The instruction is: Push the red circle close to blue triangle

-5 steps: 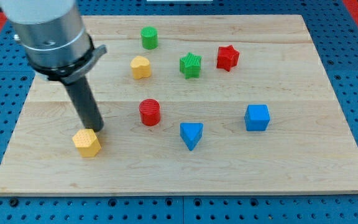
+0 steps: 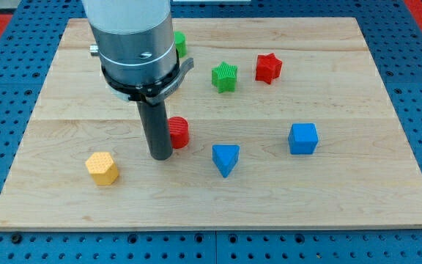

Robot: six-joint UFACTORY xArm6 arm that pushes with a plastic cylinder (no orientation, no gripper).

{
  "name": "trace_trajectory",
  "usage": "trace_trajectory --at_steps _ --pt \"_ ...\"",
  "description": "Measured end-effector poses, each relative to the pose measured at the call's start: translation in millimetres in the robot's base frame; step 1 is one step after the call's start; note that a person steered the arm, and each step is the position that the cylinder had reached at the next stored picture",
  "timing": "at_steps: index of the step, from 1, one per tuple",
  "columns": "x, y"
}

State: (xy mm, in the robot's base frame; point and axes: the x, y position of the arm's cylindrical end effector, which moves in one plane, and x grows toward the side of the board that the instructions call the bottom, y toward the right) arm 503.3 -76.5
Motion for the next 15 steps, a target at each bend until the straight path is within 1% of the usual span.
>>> trace_trajectory --at_steps 1,3,4,6,7,9,11,13,14,15 --pt "-20.5 0.0" --pt "-25.2 2.7" --pt "-34.5 -25.5" --pt "-85.2 -14.9" --pt "-89.1 -3.0" --pt "-73.8 22.5" --pt "-64.4 30.0" --pt "-77.9 31.1" --pt "-83.0 82.7" --pt "-84.5 154.3"
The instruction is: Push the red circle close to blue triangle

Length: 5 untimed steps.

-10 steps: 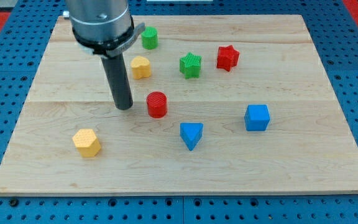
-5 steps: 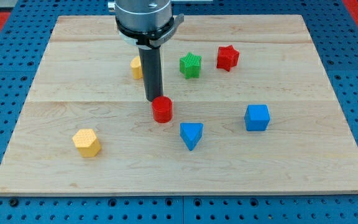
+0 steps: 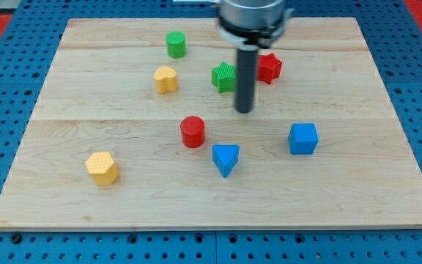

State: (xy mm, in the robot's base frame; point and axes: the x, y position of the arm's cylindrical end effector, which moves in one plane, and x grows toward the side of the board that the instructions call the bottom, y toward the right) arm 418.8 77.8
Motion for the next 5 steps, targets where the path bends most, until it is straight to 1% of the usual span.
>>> trace_trajectory --at_steps 1,2,3,5 --pt "1.6 71.5" --pt "15.0 132.5" --pt "46.0 138.2" --pt "95.3 118.3"
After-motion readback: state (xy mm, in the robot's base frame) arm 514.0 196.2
